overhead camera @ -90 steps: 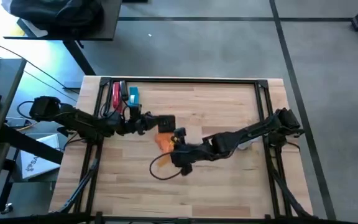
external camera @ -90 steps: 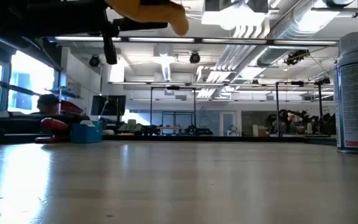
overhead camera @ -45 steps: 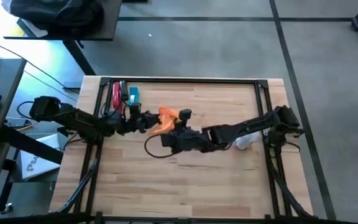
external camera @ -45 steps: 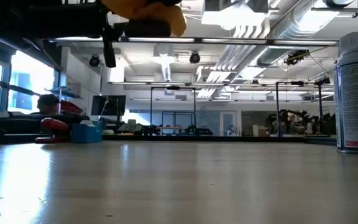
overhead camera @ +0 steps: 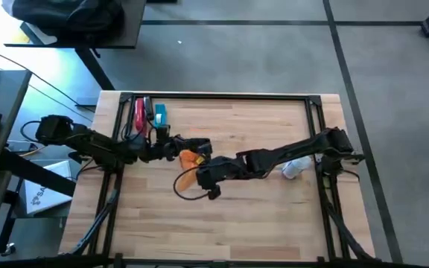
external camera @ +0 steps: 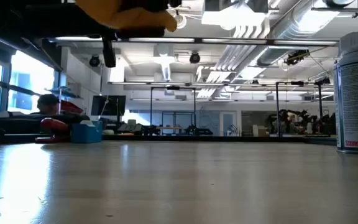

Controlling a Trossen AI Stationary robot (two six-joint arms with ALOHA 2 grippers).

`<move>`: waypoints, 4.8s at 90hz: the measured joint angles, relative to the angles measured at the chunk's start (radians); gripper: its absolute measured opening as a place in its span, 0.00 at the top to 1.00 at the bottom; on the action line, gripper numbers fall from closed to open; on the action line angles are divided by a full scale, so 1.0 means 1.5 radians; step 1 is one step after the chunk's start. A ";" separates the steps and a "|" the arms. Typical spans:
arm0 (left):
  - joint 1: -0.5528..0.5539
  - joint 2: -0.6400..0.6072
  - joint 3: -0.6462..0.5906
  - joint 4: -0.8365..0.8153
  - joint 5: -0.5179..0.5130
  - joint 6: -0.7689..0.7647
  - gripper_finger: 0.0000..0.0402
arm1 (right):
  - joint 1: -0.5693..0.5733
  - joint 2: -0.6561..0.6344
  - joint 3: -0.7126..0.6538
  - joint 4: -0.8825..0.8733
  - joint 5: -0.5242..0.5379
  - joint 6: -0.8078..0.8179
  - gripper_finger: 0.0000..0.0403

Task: Apply microfiber cloth
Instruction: Wipe the front and back of the black cellphone using the yellow microfiber cloth

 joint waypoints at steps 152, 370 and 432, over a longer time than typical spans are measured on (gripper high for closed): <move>-0.025 0.000 0.001 -0.019 -0.080 -0.060 0.94 | 0.046 -0.007 0.019 -0.048 0.452 0.107 1.00; -0.035 0.001 0.020 0.001 -0.260 -0.191 0.94 | -0.069 -0.016 0.020 0.129 0.166 -0.036 1.00; -0.018 -0.001 0.023 0.028 -0.230 -0.197 0.94 | 0.081 -0.028 0.017 -0.079 0.053 0.144 1.00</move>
